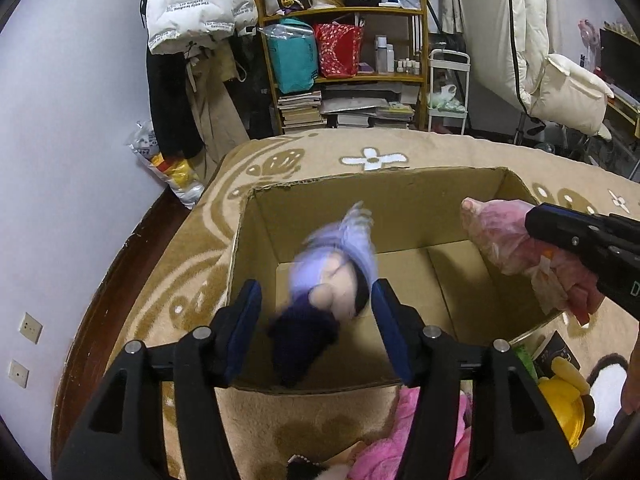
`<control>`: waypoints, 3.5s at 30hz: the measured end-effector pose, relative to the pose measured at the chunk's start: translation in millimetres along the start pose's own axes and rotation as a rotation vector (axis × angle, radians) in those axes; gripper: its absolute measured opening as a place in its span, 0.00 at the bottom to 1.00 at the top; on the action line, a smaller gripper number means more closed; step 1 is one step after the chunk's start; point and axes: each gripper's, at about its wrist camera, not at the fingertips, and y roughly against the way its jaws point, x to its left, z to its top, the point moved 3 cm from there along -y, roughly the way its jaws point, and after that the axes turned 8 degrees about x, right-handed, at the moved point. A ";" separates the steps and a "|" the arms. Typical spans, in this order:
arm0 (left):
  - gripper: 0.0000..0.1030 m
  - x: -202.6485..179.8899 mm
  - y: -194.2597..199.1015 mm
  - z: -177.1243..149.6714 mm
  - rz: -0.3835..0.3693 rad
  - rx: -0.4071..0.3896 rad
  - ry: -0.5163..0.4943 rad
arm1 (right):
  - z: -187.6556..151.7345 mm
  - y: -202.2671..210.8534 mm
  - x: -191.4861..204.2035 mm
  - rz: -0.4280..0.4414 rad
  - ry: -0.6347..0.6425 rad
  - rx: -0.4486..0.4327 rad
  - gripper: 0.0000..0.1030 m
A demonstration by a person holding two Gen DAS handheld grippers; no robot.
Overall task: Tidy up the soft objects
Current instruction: 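Lower both held items into the box and open both grippers, then move both grippers back to the remaining plushes beside the box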
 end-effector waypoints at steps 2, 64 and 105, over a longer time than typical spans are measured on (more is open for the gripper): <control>0.68 -1.0 0.7 0.4 0.001 0.000 -0.007 | -1.0 -0.7 -1.4 0.004 -0.009 0.005 0.12; 0.98 42.5 78.1 -102.8 0.143 0.157 0.152 | -96.3 83.7 2.6 -0.046 -0.094 0.103 0.98; 0.98 32.8 -13.7 -124.2 0.072 0.416 0.121 | -122.5 11.0 -21.6 -0.070 -0.210 0.350 0.62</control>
